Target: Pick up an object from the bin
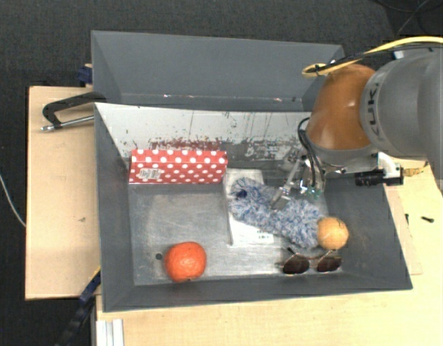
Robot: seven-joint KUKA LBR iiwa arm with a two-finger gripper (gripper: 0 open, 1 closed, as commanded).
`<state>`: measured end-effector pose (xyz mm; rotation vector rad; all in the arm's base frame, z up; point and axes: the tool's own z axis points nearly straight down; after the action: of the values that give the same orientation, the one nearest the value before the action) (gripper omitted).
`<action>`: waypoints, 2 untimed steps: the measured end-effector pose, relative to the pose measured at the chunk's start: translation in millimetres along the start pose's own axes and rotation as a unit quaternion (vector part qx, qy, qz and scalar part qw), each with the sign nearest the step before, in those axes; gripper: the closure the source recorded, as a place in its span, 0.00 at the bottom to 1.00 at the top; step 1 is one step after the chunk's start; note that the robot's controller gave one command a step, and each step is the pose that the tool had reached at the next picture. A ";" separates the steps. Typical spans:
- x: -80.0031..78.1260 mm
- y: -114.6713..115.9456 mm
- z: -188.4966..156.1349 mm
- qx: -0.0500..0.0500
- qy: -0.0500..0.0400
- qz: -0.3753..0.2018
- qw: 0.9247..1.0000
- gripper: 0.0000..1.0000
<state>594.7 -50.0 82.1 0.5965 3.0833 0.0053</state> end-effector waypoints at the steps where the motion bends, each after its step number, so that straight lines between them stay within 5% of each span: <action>1: 2.4 -0.1 -4.1 0.001 0.002 0.000 1.000 1.00; 2: 2.4 -0.1 -4.1 0.001 0.002 0.000 1.000 1.00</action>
Offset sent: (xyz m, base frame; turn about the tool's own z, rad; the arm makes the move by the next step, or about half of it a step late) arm 0.0000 0.0000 0.0000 0.0000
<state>592.4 -49.2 86.2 0.5985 3.0869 0.0044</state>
